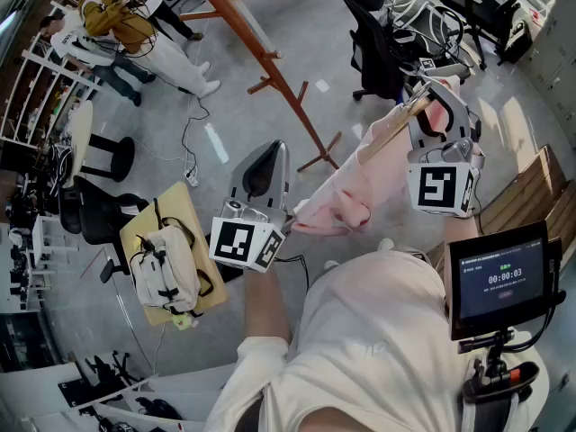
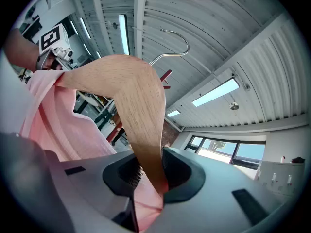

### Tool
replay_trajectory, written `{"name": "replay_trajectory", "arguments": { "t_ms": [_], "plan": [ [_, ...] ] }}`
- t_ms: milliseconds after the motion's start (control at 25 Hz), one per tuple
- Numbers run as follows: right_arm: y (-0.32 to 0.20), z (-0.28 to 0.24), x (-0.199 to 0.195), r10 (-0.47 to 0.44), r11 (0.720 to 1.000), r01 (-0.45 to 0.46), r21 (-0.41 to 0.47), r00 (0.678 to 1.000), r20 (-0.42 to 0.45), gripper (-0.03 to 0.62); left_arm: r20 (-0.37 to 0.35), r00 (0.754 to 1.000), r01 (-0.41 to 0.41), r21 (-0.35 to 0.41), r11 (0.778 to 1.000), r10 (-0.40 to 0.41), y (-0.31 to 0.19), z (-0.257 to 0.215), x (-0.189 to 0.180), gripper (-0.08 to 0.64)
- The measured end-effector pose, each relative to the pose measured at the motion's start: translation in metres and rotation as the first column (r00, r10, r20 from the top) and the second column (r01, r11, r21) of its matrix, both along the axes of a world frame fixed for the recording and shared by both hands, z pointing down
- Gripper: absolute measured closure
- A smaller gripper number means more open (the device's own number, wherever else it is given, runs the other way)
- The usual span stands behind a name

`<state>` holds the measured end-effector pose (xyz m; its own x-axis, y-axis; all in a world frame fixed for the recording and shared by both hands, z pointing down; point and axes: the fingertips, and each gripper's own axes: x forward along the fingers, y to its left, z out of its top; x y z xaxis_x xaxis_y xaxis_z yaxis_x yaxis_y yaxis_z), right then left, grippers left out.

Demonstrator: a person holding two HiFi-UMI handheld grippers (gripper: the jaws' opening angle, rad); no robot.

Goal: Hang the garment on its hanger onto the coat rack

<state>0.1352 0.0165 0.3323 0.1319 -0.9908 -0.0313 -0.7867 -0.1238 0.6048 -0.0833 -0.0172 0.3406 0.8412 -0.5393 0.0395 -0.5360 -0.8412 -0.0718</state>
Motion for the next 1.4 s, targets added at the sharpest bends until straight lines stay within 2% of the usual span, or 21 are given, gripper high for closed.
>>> {"name": "replay_trajectory", "arguments": {
  "t_ms": [440, 640, 720, 1080, 1280, 1400],
  "plan": [
    [-0.002, -0.011, -0.018, -0.047, 0.999, 0.047, -0.007, 0.999, 0.002, 0.497, 0.016, 1.0, 0.011, -0.004, 1.0, -0.011, 0.011, -0.002, -0.007, 0.554],
    [-0.051, 0.006, 0.022, -0.033, 0.999, 0.034, -0.022, 0.999, 0.009, 0.497, 0.03, 0.999, -0.011, -0.023, 1.0, 0.012, -0.042, 0.016, 0.036, 0.554],
    [-0.069, 0.01, 0.025, -0.022, 0.999, 0.022, -0.028, 1.0, 0.01, 0.497, 0.035, 0.999, -0.034, -0.023, 0.999, 0.035, -0.063, 0.021, 0.042, 0.554],
    [-0.135, 0.009, 0.011, 0.057, 0.998, -0.057, -0.024, 0.998, 0.015, 0.497, 0.008, 0.99, -0.143, -0.004, 0.99, 0.143, -0.145, 0.019, 0.033, 0.554],
    [-0.162, 0.001, 0.011, 0.062, 0.998, -0.062, -0.007, 0.998, 0.014, 0.497, -0.012, 0.989, -0.148, -0.007, 0.989, 0.148, -0.173, 0.013, 0.03, 0.554],
    [-0.184, -0.002, 0.023, 0.038, 0.999, -0.038, -0.011, 0.999, 0.016, 0.497, -0.004, 0.992, -0.128, -0.008, 0.992, 0.128, -0.189, 0.01, 0.042, 0.554]
  ]
}}
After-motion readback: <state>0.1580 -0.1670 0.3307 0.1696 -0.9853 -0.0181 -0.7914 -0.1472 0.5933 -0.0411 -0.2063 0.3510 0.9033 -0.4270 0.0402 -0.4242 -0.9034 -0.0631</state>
